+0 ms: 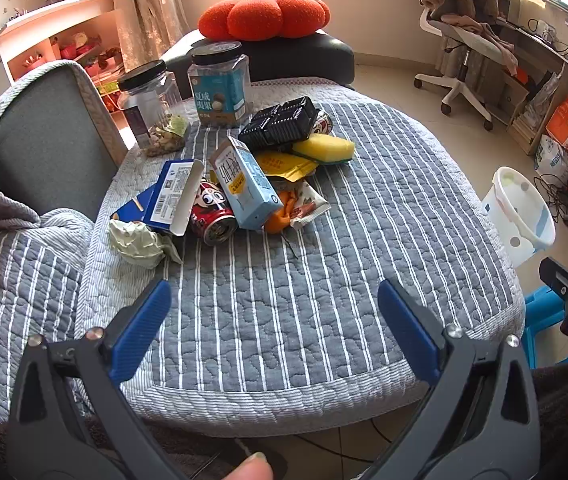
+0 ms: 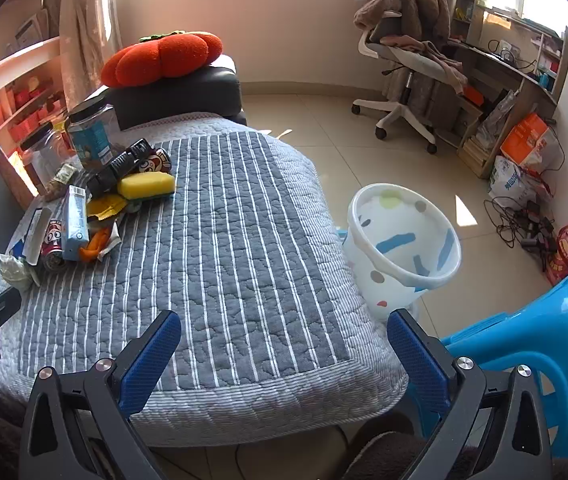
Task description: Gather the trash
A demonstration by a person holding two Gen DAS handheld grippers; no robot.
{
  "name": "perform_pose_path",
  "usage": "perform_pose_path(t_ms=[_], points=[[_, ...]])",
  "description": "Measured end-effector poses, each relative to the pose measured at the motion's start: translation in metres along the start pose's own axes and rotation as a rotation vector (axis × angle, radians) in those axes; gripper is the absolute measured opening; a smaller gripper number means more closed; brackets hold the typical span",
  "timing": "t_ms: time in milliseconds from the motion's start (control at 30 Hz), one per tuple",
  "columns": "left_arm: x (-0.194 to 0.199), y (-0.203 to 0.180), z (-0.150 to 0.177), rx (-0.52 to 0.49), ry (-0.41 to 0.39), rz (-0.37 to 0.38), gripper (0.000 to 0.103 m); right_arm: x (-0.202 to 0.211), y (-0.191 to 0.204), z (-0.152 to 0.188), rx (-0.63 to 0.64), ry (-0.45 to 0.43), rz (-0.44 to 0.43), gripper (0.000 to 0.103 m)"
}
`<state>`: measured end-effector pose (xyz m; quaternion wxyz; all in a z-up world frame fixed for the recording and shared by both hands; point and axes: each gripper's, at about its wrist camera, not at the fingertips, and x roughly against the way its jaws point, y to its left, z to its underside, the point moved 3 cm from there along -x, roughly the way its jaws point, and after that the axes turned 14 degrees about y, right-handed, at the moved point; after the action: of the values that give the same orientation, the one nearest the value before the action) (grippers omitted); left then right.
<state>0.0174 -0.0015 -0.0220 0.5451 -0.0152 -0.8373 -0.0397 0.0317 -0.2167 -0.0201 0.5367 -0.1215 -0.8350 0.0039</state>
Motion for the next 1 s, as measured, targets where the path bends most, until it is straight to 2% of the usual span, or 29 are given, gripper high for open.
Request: perform_pose_path(t_ms=[1000], points=[[0.0018, 0.0078, 0.0017, 0.013, -0.009, -0.001, 0.103, 0.0044, 0.0011, -0.0031, -0.001, 0.001, 0.0, 0.103]])
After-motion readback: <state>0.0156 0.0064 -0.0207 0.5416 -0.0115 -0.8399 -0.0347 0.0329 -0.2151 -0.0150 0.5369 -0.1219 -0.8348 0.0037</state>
